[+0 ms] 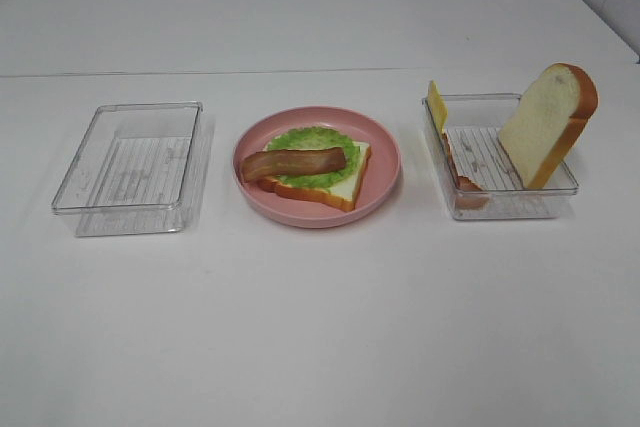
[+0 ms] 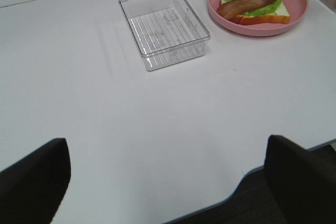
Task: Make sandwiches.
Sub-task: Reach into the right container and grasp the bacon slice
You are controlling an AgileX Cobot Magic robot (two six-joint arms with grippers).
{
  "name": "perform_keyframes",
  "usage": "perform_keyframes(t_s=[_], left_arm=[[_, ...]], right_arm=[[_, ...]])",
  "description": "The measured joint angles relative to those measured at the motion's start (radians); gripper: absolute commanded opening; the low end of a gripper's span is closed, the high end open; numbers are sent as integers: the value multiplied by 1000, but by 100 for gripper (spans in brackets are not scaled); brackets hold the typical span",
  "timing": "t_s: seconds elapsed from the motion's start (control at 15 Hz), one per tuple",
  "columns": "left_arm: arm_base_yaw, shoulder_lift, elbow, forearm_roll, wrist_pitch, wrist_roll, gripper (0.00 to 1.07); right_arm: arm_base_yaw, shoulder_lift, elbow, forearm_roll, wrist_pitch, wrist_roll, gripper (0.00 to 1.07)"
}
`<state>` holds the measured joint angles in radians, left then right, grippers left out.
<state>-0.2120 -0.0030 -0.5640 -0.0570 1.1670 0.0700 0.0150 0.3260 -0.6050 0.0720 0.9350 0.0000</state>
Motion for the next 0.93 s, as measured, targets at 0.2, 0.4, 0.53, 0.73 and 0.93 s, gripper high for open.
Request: perform_keyframes(t_s=[0.2,0.4,0.53,0.73,0.93], left_arm=[[0,-1,17,0,-41,0,95],[0,-2,59,0,-100,0,95],[0,-2,63,0,-109,0,95],[0,-2,63,0,-111,0,95],[0,-2,63,0,-111,0,95]], right_arm=[[0,229,-94,19,-18,0,81],[0,554,-235,112,-15,-41,81],[0,728,-325,179,13,-99,81],[0,979,-462,272,71,-188,81],[42,1155,-576,294,106,-221,81]])
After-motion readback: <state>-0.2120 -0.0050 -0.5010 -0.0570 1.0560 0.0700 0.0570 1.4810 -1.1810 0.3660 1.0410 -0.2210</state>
